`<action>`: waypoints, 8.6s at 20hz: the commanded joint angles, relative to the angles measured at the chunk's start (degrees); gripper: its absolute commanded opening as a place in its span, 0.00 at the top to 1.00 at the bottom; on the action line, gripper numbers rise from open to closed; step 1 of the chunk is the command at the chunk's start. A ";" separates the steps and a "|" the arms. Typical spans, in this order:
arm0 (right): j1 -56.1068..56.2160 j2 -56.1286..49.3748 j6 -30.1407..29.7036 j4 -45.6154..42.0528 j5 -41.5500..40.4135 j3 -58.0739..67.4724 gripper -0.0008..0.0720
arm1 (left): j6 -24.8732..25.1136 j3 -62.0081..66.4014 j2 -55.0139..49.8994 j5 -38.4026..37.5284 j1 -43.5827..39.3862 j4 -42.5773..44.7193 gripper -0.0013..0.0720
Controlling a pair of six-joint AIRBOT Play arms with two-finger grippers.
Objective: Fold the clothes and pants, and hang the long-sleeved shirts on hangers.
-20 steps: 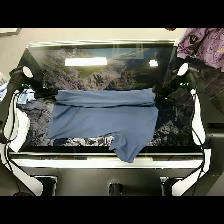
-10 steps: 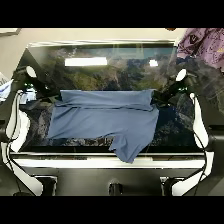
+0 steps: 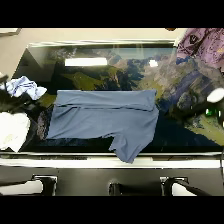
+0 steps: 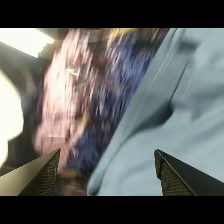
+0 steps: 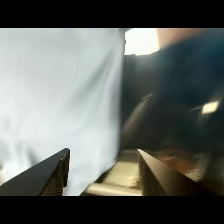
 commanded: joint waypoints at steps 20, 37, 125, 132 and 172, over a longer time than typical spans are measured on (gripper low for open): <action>26.99 12.72 9.11 13.68 -30.25 -34.99 0.52 | 5.22 -34.75 18.58 7.54 9.33 -14.86 0.07; 26.99 15.63 11.02 14.23 -26.12 -34.86 0.95 | 15.30 -43.04 9.97 17.46 9.84 -24.35 0.34; 5.16 -9.09 10.88 -3.80 12.33 29.20 0.95 | -3.61 15.69 -19.67 15.37 -32.83 -25.14 0.96; 5.16 -6.91 15.54 -8.55 21.16 41.48 0.95 | -3.63 15.72 -29.88 31.91 -54.10 -48.98 0.96; 46.93 -31.87 42.36 -4.37 -5.40 48.04 0.95 | -6.14 16.63 2.84 -2.08 -10.10 -5.92 0.96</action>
